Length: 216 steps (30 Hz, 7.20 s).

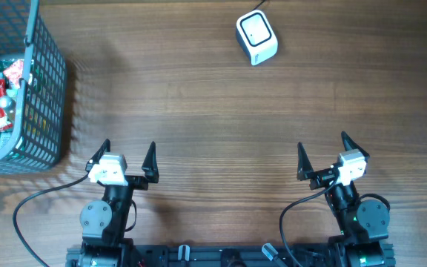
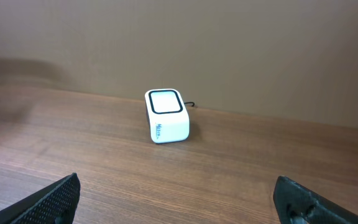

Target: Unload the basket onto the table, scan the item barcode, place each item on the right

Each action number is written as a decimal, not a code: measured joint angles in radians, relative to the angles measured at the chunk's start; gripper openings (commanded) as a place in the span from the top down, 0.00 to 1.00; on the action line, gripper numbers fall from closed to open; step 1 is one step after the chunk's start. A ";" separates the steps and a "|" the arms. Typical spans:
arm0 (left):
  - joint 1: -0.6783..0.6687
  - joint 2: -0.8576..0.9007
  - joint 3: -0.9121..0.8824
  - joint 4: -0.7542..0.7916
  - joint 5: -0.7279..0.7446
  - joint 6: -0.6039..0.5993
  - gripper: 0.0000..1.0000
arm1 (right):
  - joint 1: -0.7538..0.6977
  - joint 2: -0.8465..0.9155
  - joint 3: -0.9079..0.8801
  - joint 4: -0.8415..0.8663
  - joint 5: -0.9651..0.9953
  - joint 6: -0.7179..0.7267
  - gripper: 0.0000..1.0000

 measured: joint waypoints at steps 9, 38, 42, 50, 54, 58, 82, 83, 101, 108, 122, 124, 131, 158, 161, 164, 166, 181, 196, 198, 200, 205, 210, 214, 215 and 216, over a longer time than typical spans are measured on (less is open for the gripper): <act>0.000 0.000 0.000 0.000 0.000 0.000 0.00 | 0.000 0.000 0.000 0.000 0.000 0.000 0.00; 0.000 0.000 0.000 0.000 0.000 0.000 0.00 | 0.000 0.000 0.000 0.000 0.000 0.000 0.00; 0.000 0.000 0.000 0.039 0.001 0.000 0.00 | 0.000 0.000 0.000 0.000 0.000 0.000 0.00; 0.000 0.000 -0.003 0.226 0.066 0.000 0.00 | 0.000 0.000 0.000 0.000 0.000 -0.003 0.00; 0.000 0.000 0.000 0.451 0.141 0.004 0.00 | 0.000 0.000 0.000 0.000 0.000 -0.004 0.00; 0.000 0.000 0.076 0.578 0.188 0.005 0.00 | 0.000 0.000 0.000 -0.001 0.000 -0.007 0.00; 0.000 1.432 2.242 -0.988 0.152 0.143 0.00 | 0.000 -0.003 0.000 -0.001 0.000 -0.007 0.00; 0.000 1.460 2.252 -0.988 0.152 0.143 0.00 | 0.000 -0.003 0.000 -0.001 0.000 -0.007 0.00; 0.438 1.660 2.263 -0.990 -0.031 0.163 0.00 | 0.000 -0.003 0.000 -0.001 0.000 -0.007 0.00; 0.687 1.757 2.131 -0.995 -0.027 0.172 0.00 | 0.000 -0.003 0.000 -0.001 0.000 -0.007 0.00; 0.780 1.905 1.815 -0.967 0.129 0.229 0.02 | 0.000 -0.003 0.000 -0.001 0.000 -0.007 0.00; 0.780 1.908 1.786 -0.964 0.135 0.235 0.03 | 0.000 -0.003 0.000 -0.001 0.000 -0.007 0.00; 0.780 1.909 1.737 -0.966 0.142 0.236 0.03 | 0.000 -0.003 0.000 -0.001 0.000 -0.007 0.00; 0.780 1.909 1.664 -0.944 0.146 0.243 0.15 | 0.000 -0.003 0.000 -0.001 0.000 -0.007 0.00; 0.780 1.909 1.650 -0.938 0.146 0.243 0.15 | 0.000 -0.003 0.000 -0.001 0.000 -0.007 0.00; 0.780 1.909 1.646 -0.937 0.146 0.243 0.16 | 0.000 -0.003 0.000 -0.001 0.000 -0.007 0.00; 0.780 1.909 1.646 -0.937 0.146 0.243 0.16 | 0.000 -0.003 0.000 -0.001 0.000 -0.007 0.00; 0.782 1.906 1.601 -0.857 0.165 0.249 0.50 | 0.000 -0.003 0.000 -0.001 0.000 -0.007 0.00; 0.782 1.784 1.568 -0.771 0.163 0.251 0.61 | 0.000 -0.003 0.000 -0.001 0.000 -0.007 0.00; 0.782 1.711 1.567 -0.742 0.161 0.250 0.61 | 0.000 -0.003 0.000 -0.001 0.000 -0.007 0.00; 0.782 1.563 1.567 -0.690 0.160 0.232 0.61 | 0.000 -0.003 0.000 -0.001 0.000 -0.007 0.00; 0.782 1.360 1.566 -0.575 0.165 0.137 0.62 | 0.000 -0.003 0.000 -0.001 0.000 -0.007 0.00; 0.723 1.229 1.566 -0.546 0.190 0.060 0.62 | 0.000 -0.003 0.000 -0.001 0.000 -0.007 0.00; 0.625 1.178 1.566 -0.552 0.194 0.037 0.61 | 0.000 -0.003 0.000 -0.001 0.000 -0.007 0.00; 0.608 1.169 1.566 -0.558 0.195 0.035 0.61 | 0.000 -0.003 0.000 -0.001 0.000 -0.007 0.00; 0.582 1.155 1.566 -0.570 0.194 0.032 0.62 | 0.000 -0.003 0.000 -0.001 0.000 -0.007 0.00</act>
